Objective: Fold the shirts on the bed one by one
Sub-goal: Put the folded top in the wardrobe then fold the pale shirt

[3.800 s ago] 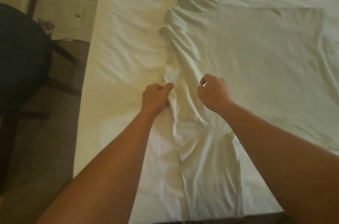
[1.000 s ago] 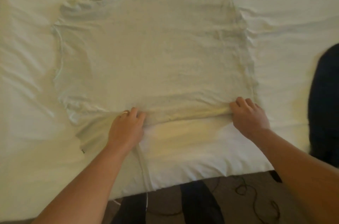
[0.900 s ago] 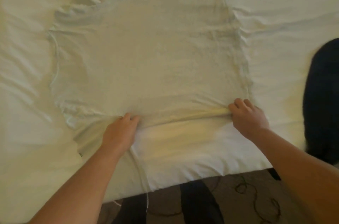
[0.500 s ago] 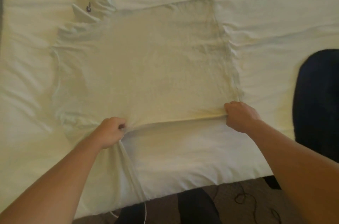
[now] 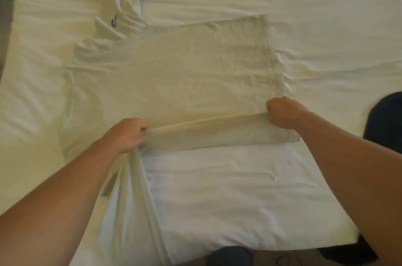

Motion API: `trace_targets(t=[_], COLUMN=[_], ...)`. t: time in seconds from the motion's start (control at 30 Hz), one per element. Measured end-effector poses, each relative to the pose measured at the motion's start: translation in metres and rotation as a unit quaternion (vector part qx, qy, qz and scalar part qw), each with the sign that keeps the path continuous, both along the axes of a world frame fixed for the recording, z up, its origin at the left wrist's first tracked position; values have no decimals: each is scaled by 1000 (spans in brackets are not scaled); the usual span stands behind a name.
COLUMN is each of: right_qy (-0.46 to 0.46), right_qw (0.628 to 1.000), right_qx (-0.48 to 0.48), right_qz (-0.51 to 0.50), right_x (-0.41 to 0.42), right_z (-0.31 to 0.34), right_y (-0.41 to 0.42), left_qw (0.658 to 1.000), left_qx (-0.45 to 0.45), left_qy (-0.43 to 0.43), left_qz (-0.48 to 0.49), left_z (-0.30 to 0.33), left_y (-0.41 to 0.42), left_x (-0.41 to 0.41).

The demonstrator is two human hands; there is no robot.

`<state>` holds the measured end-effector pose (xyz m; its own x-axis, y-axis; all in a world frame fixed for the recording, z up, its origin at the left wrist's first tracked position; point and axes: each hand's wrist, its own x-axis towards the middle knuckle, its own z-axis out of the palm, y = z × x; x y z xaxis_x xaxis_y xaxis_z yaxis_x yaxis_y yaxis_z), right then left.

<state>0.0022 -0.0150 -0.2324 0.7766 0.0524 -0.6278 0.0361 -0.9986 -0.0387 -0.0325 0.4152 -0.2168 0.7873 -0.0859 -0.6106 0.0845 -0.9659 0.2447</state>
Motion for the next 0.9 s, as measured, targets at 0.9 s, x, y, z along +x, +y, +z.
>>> trace_targets(t=[0.9], right_qy=[-146], right_qw=[989], right_qx=[-17], right_qz=[8], right_x=[93], right_z=[-41], right_y=[8], left_qw=[997], left_qx=[25], left_qy=[-60], left_qz=[46], left_z=[-53], left_y=[-15], left_x=[114])
